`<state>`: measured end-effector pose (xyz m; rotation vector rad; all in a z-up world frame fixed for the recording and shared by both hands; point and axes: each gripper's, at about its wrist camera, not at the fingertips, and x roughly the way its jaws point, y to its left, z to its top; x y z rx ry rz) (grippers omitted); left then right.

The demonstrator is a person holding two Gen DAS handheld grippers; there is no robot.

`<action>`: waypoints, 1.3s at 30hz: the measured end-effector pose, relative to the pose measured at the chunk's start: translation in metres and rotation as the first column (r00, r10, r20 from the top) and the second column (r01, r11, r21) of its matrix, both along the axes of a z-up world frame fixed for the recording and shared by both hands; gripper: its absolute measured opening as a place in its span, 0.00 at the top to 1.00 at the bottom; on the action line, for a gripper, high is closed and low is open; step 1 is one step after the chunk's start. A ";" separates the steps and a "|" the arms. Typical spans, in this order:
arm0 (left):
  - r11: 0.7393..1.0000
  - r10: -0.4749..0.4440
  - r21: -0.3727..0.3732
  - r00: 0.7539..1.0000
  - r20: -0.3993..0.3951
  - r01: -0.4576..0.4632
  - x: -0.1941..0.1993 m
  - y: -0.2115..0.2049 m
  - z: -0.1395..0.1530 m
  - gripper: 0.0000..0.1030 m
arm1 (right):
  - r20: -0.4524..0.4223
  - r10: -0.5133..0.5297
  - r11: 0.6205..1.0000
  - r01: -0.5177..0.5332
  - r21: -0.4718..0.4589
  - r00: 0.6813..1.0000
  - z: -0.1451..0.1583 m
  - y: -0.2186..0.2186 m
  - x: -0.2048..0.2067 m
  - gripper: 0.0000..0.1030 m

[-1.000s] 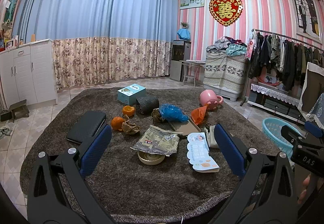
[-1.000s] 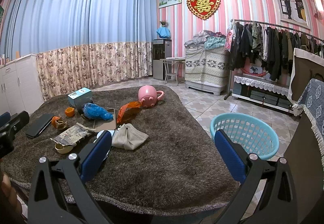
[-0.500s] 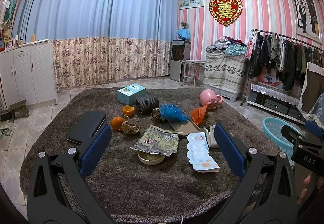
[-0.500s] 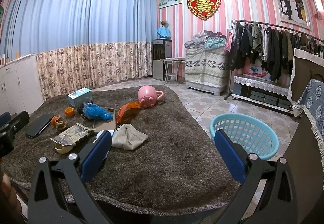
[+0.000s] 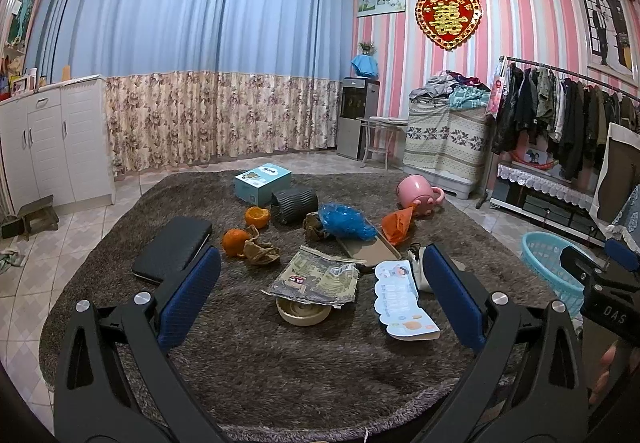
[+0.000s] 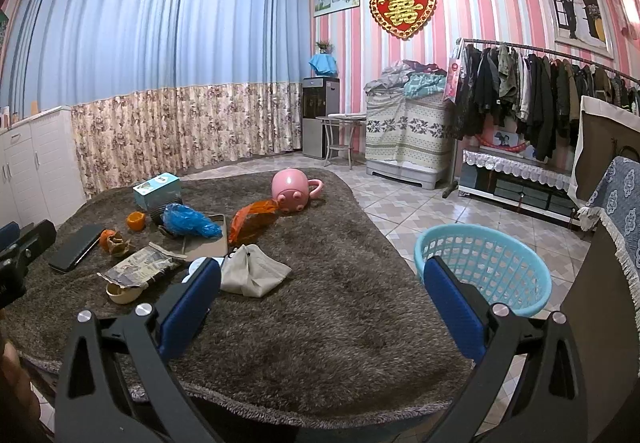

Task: Collect trash

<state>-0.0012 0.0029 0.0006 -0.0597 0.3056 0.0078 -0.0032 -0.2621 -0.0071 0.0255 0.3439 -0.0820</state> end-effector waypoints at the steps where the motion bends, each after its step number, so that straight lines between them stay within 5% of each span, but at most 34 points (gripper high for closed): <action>1: 1.000 0.000 0.000 1.000 0.000 0.000 0.000 0.000 0.000 0.05 | 0.000 0.000 1.000 0.000 0.000 1.000 0.000 0.000 0.000 0.04; 24: 1.000 0.020 0.015 0.999 -0.038 -0.020 0.013 0.009 -0.021 0.05 | -0.038 0.054 0.998 -0.056 -0.036 0.998 -0.028 0.009 0.022 0.04; 39: 0.996 0.089 -0.010 0.987 -0.131 -0.091 0.059 0.055 -0.034 0.05 | -0.157 0.071 0.996 -0.078 -0.041 0.985 -0.037 0.016 0.095 0.04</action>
